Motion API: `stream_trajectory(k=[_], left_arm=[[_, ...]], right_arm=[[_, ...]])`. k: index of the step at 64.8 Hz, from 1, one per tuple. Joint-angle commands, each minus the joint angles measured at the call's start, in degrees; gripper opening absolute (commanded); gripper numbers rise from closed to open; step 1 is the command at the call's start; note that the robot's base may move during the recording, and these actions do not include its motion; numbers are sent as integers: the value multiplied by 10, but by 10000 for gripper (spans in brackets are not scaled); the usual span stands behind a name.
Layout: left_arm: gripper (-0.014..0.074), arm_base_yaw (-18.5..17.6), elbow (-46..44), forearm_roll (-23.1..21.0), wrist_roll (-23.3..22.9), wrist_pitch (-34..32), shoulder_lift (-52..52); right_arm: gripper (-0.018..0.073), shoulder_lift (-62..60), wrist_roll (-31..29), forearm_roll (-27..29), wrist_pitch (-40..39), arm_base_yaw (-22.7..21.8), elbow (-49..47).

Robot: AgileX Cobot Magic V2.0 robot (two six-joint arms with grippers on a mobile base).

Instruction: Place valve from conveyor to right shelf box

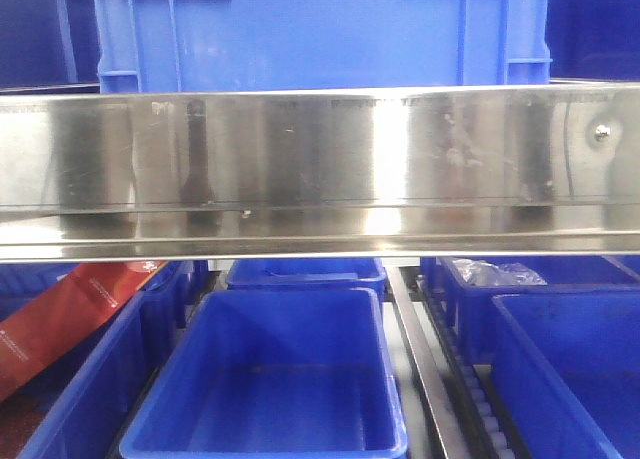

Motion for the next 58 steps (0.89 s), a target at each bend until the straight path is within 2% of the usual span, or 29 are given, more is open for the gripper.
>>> stream_trajectory(k=[1, 46, 58], left_arm=[[-111, -2, -5, -3, -4, -34, -5], [-111, -2, -5, -3, -4, -34, -5], [-111, -2, -5, -3, -4, -34, -5]], right_arm=[[-162, -7, -1, -1, -40, 0, -10], [-162, -7, -1, -1, -40, 0, -10], [-162, -7, -1, -1, -78, 0, -10]])
